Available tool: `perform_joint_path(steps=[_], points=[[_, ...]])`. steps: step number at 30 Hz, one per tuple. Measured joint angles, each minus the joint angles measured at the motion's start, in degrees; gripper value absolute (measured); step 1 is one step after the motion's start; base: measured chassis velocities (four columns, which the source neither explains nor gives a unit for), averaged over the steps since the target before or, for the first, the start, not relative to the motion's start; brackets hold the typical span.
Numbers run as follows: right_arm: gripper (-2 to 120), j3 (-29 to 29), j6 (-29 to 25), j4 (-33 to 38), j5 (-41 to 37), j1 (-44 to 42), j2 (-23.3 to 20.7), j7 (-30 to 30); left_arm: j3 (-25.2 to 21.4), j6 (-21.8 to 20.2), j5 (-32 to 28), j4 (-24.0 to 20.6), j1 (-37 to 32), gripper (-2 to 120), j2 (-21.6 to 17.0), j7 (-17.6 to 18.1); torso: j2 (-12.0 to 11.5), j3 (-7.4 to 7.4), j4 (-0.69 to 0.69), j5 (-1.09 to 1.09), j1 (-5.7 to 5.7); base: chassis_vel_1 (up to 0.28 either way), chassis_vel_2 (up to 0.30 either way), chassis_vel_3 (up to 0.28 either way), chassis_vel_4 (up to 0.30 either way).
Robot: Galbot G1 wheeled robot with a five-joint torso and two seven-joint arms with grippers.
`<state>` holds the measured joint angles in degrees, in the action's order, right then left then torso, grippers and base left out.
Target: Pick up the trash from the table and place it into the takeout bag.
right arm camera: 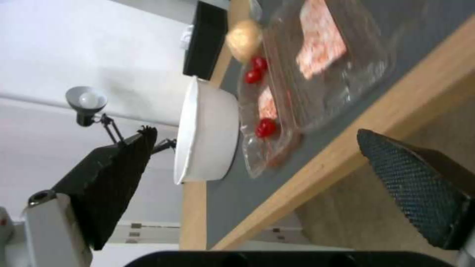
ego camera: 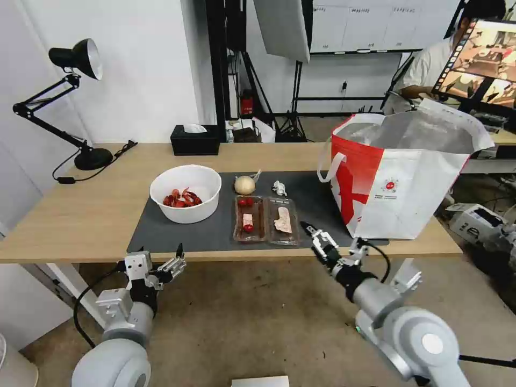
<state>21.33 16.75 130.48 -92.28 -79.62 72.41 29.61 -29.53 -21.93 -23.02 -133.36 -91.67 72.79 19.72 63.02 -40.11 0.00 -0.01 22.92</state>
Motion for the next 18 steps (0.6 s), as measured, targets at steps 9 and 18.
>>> perform_joint_path(steps=[9,18], points=[[100,-3.2,-1.6,-2.6,1.1,1.5,5.1,2.0,-0.8,0.0,0.1,0.0,-1.0,100,-0.5,0.0,0.0,0.00,0.00,0.00,0.00,0.000,0.000,0.000,0.000],[100,-4.6,-4.3,-3.5,1.4,3.4,6.6,4.2,-1.0,0.0,0.4,0.0,-1.2,100,-0.2,0.1,0.0,0.00,0.00,0.00,0.00,0.000,0.000,0.000,0.000]])
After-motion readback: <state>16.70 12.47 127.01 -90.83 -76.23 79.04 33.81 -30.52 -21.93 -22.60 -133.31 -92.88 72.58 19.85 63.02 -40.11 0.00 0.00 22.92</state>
